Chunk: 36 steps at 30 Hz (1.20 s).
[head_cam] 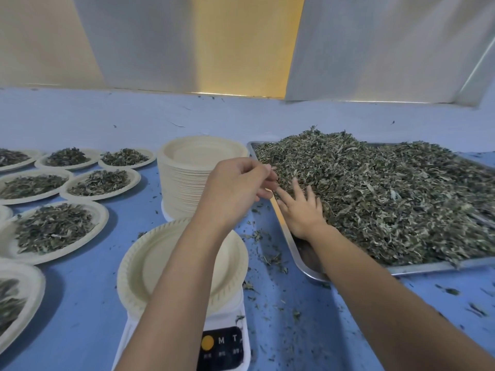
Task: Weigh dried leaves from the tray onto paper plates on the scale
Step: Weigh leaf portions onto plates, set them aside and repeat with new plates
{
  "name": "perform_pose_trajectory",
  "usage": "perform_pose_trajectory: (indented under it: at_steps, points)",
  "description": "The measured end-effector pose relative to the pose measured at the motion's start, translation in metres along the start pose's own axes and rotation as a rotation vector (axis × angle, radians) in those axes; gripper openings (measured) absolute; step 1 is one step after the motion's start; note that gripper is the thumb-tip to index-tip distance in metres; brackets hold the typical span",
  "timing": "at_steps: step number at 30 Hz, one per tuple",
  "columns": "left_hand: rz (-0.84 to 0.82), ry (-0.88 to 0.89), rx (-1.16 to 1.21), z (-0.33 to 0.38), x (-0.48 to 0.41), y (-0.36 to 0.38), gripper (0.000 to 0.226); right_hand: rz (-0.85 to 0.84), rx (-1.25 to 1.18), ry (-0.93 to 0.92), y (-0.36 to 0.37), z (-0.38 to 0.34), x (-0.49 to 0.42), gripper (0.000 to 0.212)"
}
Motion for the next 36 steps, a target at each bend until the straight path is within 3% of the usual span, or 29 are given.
perform_pose_trajectory:
  at_steps: [3, 9, 12, 16, 24, 28, 32, 36]
  points:
    - [-0.001, 0.017, -0.003, 0.000, 0.000, 0.002, 0.025, -0.073, -0.007, -0.001, 0.001, 0.001, 0.000, 0.042]
    - [0.022, 0.127, 0.012, 0.007, 0.000, 0.002, 0.023, 0.169, 0.158, -0.102, -0.015, -0.011, 0.010, 0.035]
    - [0.007, 0.169, -0.009, 0.009, 0.000, 0.004, 0.023, 0.070, 0.153, -0.069, -0.010, -0.007, 0.008, 0.043]
    - [-0.018, 0.192, -0.040, 0.009, 0.002, 0.007, 0.022, -0.069, 0.204, -0.015, -0.005, -0.006, 0.008, 0.037]
    - [0.075, 0.081, -0.014, 0.000, 0.001, 0.011, 0.024, -0.035, 0.365, -0.042, -0.007, -0.025, 0.014, 0.029]
    - [0.121, -0.180, 0.280, -0.012, 0.003, 0.017, 0.025, 0.031, 0.196, -0.059, -0.015, -0.020, 0.013, 0.024]
    - [0.105, -0.485, 0.698, -0.027, -0.002, 0.045, 0.026, 0.332, -0.322, 0.000, -0.046, -0.006, 0.017, 0.017]
    - [0.045, -0.601, 0.810, -0.033, -0.007, 0.084, 0.035, 0.533, -0.731, 0.051, -0.070, 0.008, 0.029, 0.026]
Point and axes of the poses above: each hand's wrist, its own x-axis away from the middle knuckle, its own y-axis out of the palm, z = x × y, the point moved 6 cm from there along -x, towards the middle knuckle, and after that the axes turned 15 degrees about -x, right-handed, at the moved point
